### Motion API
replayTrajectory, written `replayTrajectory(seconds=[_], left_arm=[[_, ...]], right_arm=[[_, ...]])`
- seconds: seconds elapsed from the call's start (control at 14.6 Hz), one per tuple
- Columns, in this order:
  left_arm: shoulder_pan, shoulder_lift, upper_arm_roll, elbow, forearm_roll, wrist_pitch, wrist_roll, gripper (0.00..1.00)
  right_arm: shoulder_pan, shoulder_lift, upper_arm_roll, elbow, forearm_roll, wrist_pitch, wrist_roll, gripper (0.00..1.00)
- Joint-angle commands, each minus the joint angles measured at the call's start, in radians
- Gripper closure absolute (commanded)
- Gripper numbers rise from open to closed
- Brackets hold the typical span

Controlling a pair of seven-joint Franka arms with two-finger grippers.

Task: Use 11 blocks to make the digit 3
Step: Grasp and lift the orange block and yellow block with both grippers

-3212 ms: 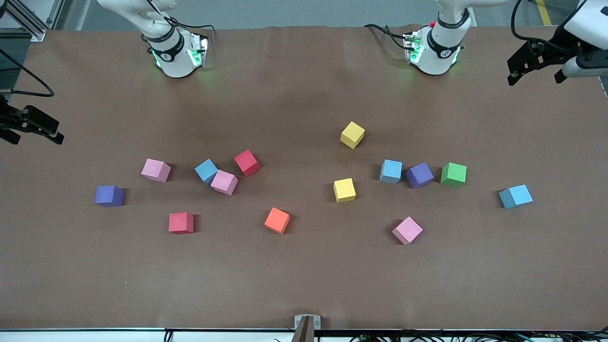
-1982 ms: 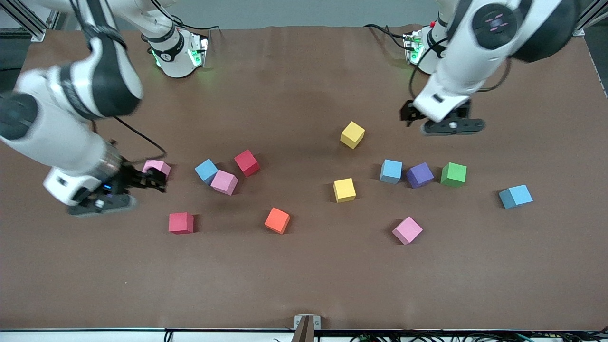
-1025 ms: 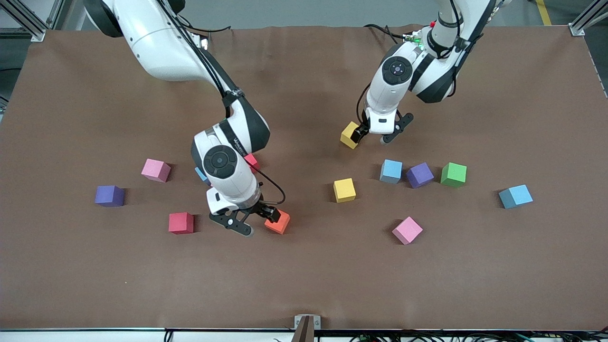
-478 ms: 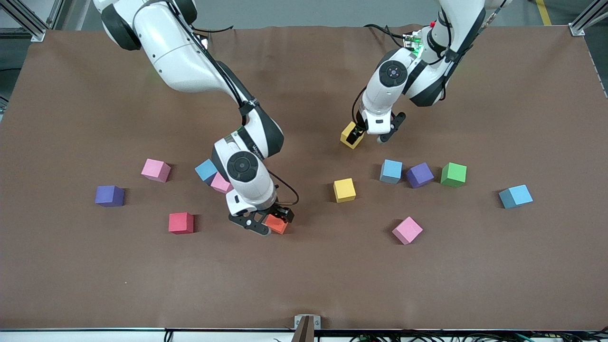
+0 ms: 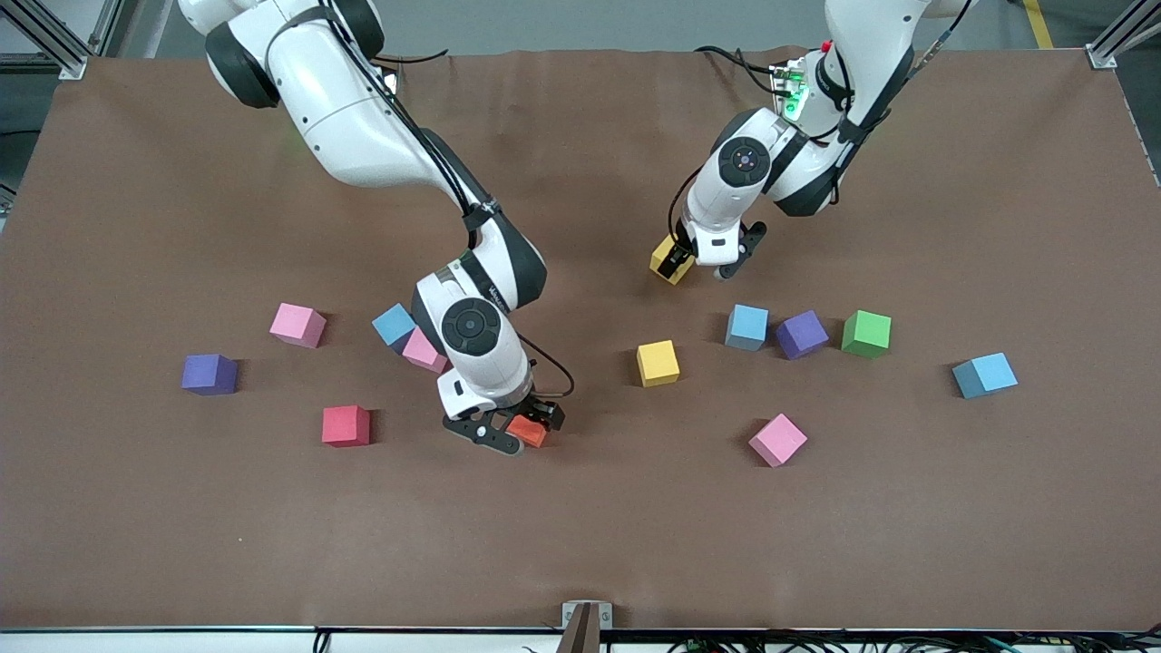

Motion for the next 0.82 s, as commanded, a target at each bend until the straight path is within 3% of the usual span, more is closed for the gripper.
replayTrajectory(seconds=[0.0, 0.27, 0.48, 0.62, 0.75], left_arm=[[-0.053, 0.022, -0.001, 0.028, 0.091, 0.009, -0.013, 0.72], [-0.141, 0.025, -0.003, 0.115, 0.211, -0.014, 0.047, 0.80], [-0.219, 0.095, -0.003, 0.262, 0.265, -0.150, 0.151, 0.80], [-0.277, 0.162, -0.003, 0.389, 0.266, -0.289, 0.197, 0.80], [-0.291, 0.207, -0.003, 0.448, 0.272, -0.342, 0.245, 0.80]], right_arm=[[0.002, 0.028, -0.004, 0.032, -0.011, -0.001, -0.022, 0.00], [0.004, 0.045, -0.004, 0.044, -0.010, 0.023, -0.022, 0.01], [-0.001, 0.054, -0.004, 0.044, -0.010, 0.028, -0.023, 0.14], [-0.007, 0.053, -0.004, 0.044, -0.010, 0.028, -0.023, 0.30], [-0.012, 0.053, -0.004, 0.044, -0.010, 0.028, -0.023, 0.39]])
